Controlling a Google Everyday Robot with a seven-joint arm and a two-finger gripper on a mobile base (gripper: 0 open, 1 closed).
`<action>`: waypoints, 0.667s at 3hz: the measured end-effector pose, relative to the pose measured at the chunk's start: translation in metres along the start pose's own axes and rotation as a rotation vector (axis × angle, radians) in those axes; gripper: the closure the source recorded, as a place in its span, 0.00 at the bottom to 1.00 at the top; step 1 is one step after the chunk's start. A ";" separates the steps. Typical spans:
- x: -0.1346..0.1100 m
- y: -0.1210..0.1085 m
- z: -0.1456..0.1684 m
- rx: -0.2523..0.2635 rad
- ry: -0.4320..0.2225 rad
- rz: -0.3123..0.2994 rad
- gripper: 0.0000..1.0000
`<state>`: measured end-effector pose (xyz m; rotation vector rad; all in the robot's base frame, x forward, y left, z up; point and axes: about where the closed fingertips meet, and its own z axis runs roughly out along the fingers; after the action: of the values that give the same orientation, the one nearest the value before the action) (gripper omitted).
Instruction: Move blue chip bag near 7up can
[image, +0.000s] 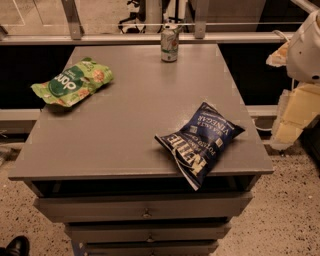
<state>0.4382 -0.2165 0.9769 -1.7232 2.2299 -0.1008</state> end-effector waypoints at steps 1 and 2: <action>-0.001 -0.001 -0.001 0.005 -0.006 0.000 0.00; 0.000 -0.011 0.011 0.011 -0.058 0.012 0.00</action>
Offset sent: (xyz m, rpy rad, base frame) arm 0.0546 -0.0092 -0.0383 0.2073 -0.0483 0.0054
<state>0.4520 -0.2180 0.9697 -1.6857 2.1934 -0.0588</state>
